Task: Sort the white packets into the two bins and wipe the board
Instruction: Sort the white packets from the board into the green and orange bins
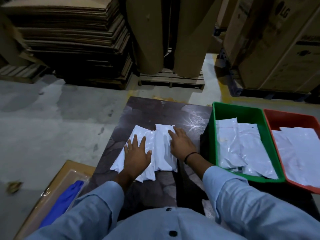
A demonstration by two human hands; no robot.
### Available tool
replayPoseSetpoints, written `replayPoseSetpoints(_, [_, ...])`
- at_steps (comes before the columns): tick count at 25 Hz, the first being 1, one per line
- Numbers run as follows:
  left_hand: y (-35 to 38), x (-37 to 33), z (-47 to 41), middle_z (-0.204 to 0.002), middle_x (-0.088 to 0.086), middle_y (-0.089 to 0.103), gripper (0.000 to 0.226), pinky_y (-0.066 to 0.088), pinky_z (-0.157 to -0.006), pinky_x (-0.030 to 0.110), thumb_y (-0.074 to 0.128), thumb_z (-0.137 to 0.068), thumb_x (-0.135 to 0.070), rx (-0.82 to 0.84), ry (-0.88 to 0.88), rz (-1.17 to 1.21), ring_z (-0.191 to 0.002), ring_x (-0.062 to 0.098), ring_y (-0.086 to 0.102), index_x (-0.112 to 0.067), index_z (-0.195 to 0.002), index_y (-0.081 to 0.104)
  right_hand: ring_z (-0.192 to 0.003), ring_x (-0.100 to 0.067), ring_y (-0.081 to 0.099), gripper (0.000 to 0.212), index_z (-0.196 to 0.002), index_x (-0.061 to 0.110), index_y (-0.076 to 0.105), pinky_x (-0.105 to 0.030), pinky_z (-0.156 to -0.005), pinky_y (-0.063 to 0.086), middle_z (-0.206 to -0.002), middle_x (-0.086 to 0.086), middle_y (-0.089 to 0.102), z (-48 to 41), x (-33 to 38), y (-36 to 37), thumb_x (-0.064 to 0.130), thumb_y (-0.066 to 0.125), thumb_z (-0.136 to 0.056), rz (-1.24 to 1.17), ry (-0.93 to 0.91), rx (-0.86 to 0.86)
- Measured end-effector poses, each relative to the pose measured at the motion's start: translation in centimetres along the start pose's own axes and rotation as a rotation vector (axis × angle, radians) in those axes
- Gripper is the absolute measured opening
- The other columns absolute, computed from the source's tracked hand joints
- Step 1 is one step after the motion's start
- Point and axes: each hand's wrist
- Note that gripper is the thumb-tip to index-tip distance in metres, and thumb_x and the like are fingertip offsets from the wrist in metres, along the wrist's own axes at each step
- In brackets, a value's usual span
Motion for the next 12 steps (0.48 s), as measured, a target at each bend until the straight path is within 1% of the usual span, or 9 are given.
replayPoseSetpoints(3, [1.0,1.6,0.9,-0.169,0.015,-0.003,0.080,0.005,-0.124,0.055,0.030,-0.092,-0.065,0.085,-0.017,0.032,-0.153,0.048,0.002,-0.032,-0.162,0.007,-0.149,-0.036,0.014,0.056,-0.155,0.018,0.026,-0.044,-0.120,0.021,-0.164,-0.013,0.014,0.3,1.1,2.3,0.025,0.040,-0.102,0.044,-0.019,0.116])
replayPoseSetpoints(5, [1.4,2.3,1.5,-0.169,0.012,-0.013,0.087,0.003,-0.124,0.054,0.022,-0.084,-0.072,0.127,-0.002,0.026,-0.153,0.047,-0.003,-0.036,-0.161,0.000,-0.148,-0.036,0.015,0.055,-0.154,0.017,0.030,-0.042,-0.120,0.020,-0.164,-0.014,0.015,0.9,1.1,3.3,0.028,0.042,-0.101,0.094,-0.053,0.177])
replayPoseSetpoints(7, [1.9,2.7,2.0,-0.168,0.011,-0.018,0.094,0.003,-0.124,0.053,0.011,-0.077,-0.079,0.143,0.014,0.018,-0.153,0.046,-0.006,-0.037,-0.160,-0.005,-0.147,-0.036,0.018,0.053,-0.150,0.016,0.037,-0.043,-0.119,0.025,-0.163,-0.014,0.018,1.6,0.6,3.8,0.031,0.044,-0.099,0.103,-0.059,0.191])
replayPoseSetpoints(9, [2.2,2.8,2.4,-0.168,0.013,-0.017,0.099,0.005,-0.124,0.054,0.005,-0.072,-0.079,0.126,0.023,0.005,-0.153,0.048,-0.004,-0.034,-0.160,-0.006,-0.144,-0.037,0.027,0.047,-0.139,0.013,0.050,-0.044,-0.115,0.032,-0.158,-0.016,0.030,2.6,0.0,4.0,0.034,0.047,-0.098,0.095,-0.063,0.156])
replayPoseSetpoints(10, [2.6,2.8,2.7,-0.168,0.014,-0.016,0.099,0.008,-0.123,0.055,0.005,-0.073,-0.078,0.118,0.026,-0.007,-0.153,0.049,-0.002,-0.033,-0.160,-0.005,-0.139,-0.039,0.035,0.043,-0.129,0.010,0.057,-0.045,-0.111,0.038,-0.151,-0.018,0.039,3.1,-0.2,4.0,0.036,0.048,-0.096,0.091,-0.068,0.115])
replayPoseSetpoints(11, [2.9,2.7,3.1,-0.168,0.016,-0.013,0.097,0.011,-0.123,0.057,0.007,-0.075,-0.077,0.107,0.031,-0.013,-0.152,0.051,0.002,-0.033,-0.160,-0.003,-0.130,-0.039,0.045,0.039,-0.117,0.009,0.061,-0.044,-0.104,0.043,-0.140,-0.018,0.048,3.7,-0.5,4.2,0.038,0.051,-0.093,0.086,-0.065,0.060])
replayPoseSetpoints(12, [3.4,2.5,3.4,-0.168,0.018,-0.008,0.094,0.015,-0.122,0.058,0.011,-0.078,-0.076,0.089,0.039,-0.010,-0.151,0.053,0.008,-0.034,-0.161,0.001,-0.118,-0.038,0.051,0.036,-0.107,0.010,0.061,-0.043,-0.096,0.047,-0.127,-0.017,0.053,4.3,-0.7,4.3,0.041,0.052,-0.091,0.079,-0.053,-0.002])
Point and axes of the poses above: each hand's wrist, its own z-axis away from the middle knuckle, its own y-axis out of the palm, x = y × z
